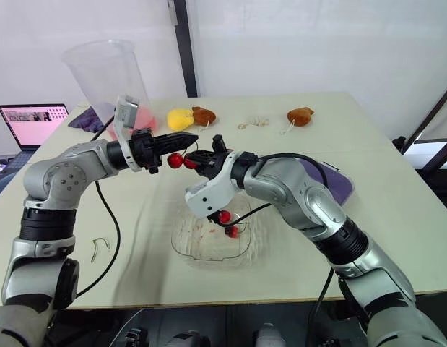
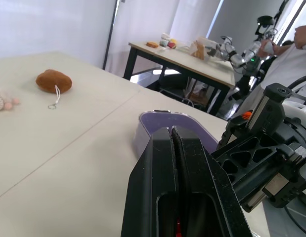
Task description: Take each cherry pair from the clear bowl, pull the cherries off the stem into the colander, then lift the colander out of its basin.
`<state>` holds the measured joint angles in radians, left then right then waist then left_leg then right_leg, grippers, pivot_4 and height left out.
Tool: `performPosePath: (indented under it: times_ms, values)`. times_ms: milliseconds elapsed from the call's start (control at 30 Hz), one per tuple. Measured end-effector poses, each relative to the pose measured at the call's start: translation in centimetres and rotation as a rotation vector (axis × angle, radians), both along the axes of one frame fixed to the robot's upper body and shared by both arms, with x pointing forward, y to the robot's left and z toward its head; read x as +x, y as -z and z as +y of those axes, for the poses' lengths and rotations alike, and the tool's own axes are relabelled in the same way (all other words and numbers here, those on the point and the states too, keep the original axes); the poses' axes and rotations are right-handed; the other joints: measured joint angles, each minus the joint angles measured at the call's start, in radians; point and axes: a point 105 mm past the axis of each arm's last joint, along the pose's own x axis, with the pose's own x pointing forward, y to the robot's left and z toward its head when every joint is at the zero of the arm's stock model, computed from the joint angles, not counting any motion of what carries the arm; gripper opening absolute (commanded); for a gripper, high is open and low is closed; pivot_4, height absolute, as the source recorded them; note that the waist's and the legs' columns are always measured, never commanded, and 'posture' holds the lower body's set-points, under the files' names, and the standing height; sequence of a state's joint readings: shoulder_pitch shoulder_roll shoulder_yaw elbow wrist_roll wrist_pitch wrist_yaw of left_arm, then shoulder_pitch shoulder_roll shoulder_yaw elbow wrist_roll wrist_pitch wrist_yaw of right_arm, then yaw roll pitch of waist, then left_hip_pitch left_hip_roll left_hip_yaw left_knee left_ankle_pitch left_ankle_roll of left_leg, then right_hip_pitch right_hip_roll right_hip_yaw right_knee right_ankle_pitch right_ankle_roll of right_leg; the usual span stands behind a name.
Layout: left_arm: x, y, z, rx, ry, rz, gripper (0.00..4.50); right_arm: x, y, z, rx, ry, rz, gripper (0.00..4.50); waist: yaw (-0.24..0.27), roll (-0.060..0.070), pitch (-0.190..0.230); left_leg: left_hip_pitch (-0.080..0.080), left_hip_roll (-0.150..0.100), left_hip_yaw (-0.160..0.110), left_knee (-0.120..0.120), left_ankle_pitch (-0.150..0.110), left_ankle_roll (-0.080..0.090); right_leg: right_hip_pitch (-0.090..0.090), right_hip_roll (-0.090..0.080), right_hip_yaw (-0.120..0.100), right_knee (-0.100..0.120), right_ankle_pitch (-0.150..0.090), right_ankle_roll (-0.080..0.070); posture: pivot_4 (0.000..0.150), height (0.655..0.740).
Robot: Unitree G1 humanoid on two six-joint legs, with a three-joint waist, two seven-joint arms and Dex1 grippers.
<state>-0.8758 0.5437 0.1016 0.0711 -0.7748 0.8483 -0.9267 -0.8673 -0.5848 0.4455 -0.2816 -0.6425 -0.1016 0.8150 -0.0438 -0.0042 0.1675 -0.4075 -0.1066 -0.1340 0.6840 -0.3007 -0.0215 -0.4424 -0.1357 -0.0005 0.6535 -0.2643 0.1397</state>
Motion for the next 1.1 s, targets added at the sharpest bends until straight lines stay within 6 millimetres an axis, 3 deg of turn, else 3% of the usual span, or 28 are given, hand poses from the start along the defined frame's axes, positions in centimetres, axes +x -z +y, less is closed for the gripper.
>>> performPosePath:
  times_ms: [67, 200, 267, 367, 500, 600, 767, 900, 1100]
  values:
    - [0.1, 0.1, 0.0, 0.000, 0.000, 0.004, 0.00, -0.2, 0.0, -0.1, 0.021, -0.001, 0.041, 2.05, 0.000, 0.000, 0.000, 0.000, 0.000, 0.000, 0.000, 0.000, 0.000, 0.000, 0.000, 0.000, 0.000, 0.000, 0.000, 0.150, 0.7400]
    - [0.1, 0.1, 0.1, 0.007, -0.009, -0.009, 0.00, -0.8, 1.1, -0.5, 0.029, -0.011, 0.133, 3.82, 0.001, 0.000, 0.000, 0.000, 0.000, 0.000, 0.000, 0.000, 0.000, 0.000, 0.000, 0.000, 0.000, 0.000, 0.000, 0.150, 0.7400]
    - [0.4, 0.0, 0.2, 0.012, -0.023, -0.026, 0.00, -1.5, 2.0, -1.6, 0.075, -0.003, 0.251, 4.48, 0.004, 0.000, 0.000, 0.000, 0.000, -0.001, 0.000, 0.000, 0.000, 0.001, 0.000, 0.000, 0.000, 0.000, 0.000, 0.150, 0.7400]
    - [0.6, 0.0, 0.6, 0.011, -0.032, -0.046, 0.00, -1.5, 1.5, -3.7, 0.276, 0.062, 0.481, 4.48, 0.002, 0.000, 0.000, 0.000, 0.000, -0.001, 0.001, 0.000, 0.000, 0.001, 0.000, 0.000, 0.000, 0.000, 0.000, 0.150, 0.7400]
    - [0.5, -0.4, 1.2, 0.015, -0.021, -0.087, 0.00, -1.9, -3.5, -3.6, 0.867, -0.067, 0.958, 4.48, -0.010, 0.001, 0.000, 0.001, 0.001, -0.002, -0.001, 0.001, -0.001, 0.000, 0.001, 0.001, 0.004, 0.000, 0.000, 0.150, 0.7400]
    - [0.3, -0.5, 1.6, 0.014, 0.009, -0.086, 0.00, -2.5, -6.2, -4.3, 1.033, -0.162, 1.182, 4.48, -0.005, 0.001, -0.001, 0.001, -0.001, -0.006, -0.001, 0.001, -0.001, 0.001, 0.000, 0.000, 0.004, 0.000, 0.000, 0.150, 0.7400]
    - [-0.4, -1.2, 2.1, -0.029, 0.054, -0.085, 0.00, -0.7, -3.4, -6.1, 1.203, -0.042, 1.401, 4.48, 0.004, 0.000, -0.001, 0.001, -0.003, -0.005, 0.001, 0.001, -0.001, 0.002, -0.002, 0.001, 0.005, 0.000, -0.001, 0.150, 0.7400]
    - [-1.7, -1.5, 0.4, -0.073, 0.158, -0.064, 0.00, -1.1, -2.4, -4.9, 1.197, -0.059, 1.510, 4.48, -0.003, 0.000, -0.001, 0.001, -0.002, -0.005, 0.000, 0.001, -0.001, -0.001, -0.002, 0.001, 0.010, 0.000, -0.001, 0.150, 0.7400]
    - [-3.2, -2.1, -0.6, -0.085, 0.237, -0.074, 0.00, -1.3, -1.5, -3.9, 1.182, -0.063, 1.581, 4.48, -0.005, 0.000, -0.001, 0.001, -0.002, -0.005, 0.000, 0.001, -0.001, -0.001, -0.001, 0.002, 0.010, 0.000, -0.001, 0.150, 0.7400]
